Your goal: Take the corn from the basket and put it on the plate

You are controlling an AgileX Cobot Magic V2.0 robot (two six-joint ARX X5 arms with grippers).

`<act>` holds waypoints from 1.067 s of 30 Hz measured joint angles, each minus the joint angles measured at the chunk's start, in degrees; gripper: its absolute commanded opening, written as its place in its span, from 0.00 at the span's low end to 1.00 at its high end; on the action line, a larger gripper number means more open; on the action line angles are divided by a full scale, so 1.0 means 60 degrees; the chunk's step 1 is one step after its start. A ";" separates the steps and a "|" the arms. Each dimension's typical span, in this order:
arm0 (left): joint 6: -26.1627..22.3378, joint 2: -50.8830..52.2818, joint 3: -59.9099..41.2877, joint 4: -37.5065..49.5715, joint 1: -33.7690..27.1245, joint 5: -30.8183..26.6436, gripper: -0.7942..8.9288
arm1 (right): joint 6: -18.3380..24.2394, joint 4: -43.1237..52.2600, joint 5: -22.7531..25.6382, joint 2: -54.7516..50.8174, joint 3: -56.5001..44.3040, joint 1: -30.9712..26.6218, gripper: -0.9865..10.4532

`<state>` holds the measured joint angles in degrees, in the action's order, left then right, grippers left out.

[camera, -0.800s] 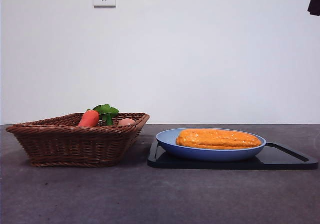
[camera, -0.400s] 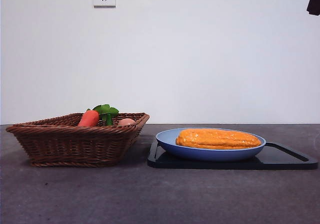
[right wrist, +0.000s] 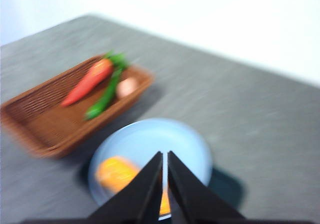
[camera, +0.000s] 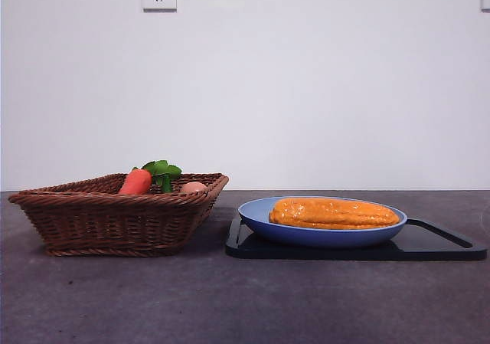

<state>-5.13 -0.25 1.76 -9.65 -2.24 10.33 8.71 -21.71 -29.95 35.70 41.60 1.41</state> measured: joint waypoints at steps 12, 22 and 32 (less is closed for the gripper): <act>0.0000 0.0000 0.0000 0.0000 0.0000 0.0000 0.09 | -0.0062 0.3100 0.2106 -0.3781 -0.4273 -0.1060 0.09; 0.0000 0.0000 0.0000 0.0000 0.0000 0.0000 0.09 | -0.0175 0.3260 0.2539 -0.5457 -0.6186 -0.1067 0.09; 0.0000 0.0000 0.0000 0.0000 0.0000 0.0000 0.09 | -0.0539 0.2674 0.2543 -0.5887 -0.6787 -0.1067 0.09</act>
<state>-5.13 -0.25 1.76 -9.65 -2.24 10.33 5.48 -5.67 -14.70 0.38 0.89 -4.99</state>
